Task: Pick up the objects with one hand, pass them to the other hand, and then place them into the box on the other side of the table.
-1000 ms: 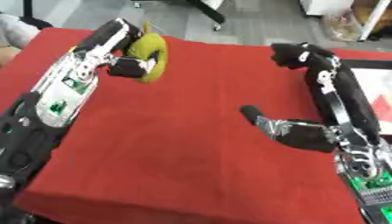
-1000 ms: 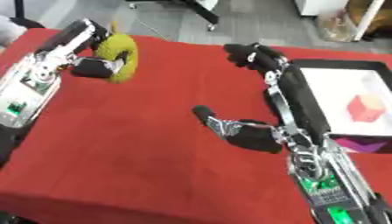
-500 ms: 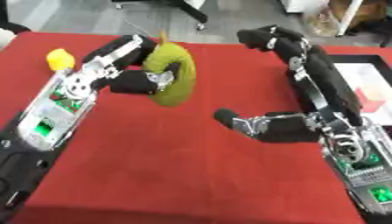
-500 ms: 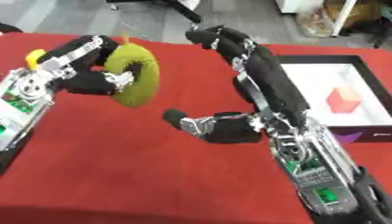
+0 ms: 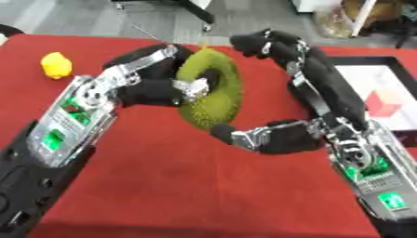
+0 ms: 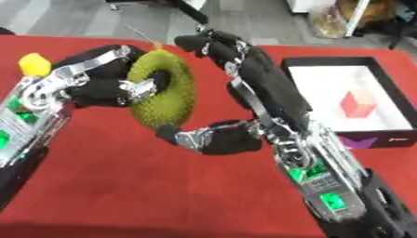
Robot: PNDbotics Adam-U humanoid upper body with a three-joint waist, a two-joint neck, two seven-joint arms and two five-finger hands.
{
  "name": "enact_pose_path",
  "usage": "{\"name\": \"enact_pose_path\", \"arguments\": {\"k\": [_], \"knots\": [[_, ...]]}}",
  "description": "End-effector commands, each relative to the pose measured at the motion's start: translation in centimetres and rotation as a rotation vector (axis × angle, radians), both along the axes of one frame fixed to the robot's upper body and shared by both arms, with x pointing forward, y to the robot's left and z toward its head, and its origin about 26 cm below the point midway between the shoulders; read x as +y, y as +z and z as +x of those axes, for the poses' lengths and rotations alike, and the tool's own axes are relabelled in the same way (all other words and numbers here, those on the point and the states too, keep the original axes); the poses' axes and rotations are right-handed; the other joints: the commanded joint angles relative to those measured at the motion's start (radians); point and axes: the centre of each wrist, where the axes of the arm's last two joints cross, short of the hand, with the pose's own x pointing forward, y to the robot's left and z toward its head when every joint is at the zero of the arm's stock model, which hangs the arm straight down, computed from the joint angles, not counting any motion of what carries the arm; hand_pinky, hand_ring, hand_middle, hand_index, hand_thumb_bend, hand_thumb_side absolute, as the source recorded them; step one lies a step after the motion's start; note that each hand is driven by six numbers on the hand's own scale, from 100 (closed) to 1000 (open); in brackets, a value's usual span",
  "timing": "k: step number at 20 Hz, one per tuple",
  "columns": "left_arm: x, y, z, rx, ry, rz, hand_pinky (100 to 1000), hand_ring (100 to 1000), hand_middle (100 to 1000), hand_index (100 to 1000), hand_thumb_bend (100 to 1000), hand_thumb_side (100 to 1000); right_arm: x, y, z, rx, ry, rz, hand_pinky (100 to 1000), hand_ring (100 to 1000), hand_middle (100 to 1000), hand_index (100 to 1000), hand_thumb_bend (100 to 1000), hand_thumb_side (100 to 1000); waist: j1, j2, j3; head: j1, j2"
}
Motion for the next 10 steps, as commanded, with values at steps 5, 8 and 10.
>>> {"name": "enact_pose_path", "arguments": {"k": [5,8,10], "knots": [[-0.8,1.8,-1.1,0.002,-0.108,-0.042,601,436,376,463,100,411,0.2,0.7,-0.5,-0.016,0.039,-0.014,669,702,700,852,636,449,0.0,-0.008,0.002,-0.008,-0.003],[-0.9,2.1,-1.4,0.01,-0.14,-0.053,607,442,380,467,100,412,0.3,0.5,-0.5,-0.006,0.045,-0.019,662,692,693,847,628,438,0.0,-0.009,0.003,-0.009,-0.003],[-1.0,2.2,-1.7,0.014,-0.155,-0.054,609,444,381,468,100,413,0.3,0.5,-0.5,-0.003,0.044,-0.02,655,684,689,844,608,420,0.0,-0.009,0.003,-0.011,-0.003]]}}
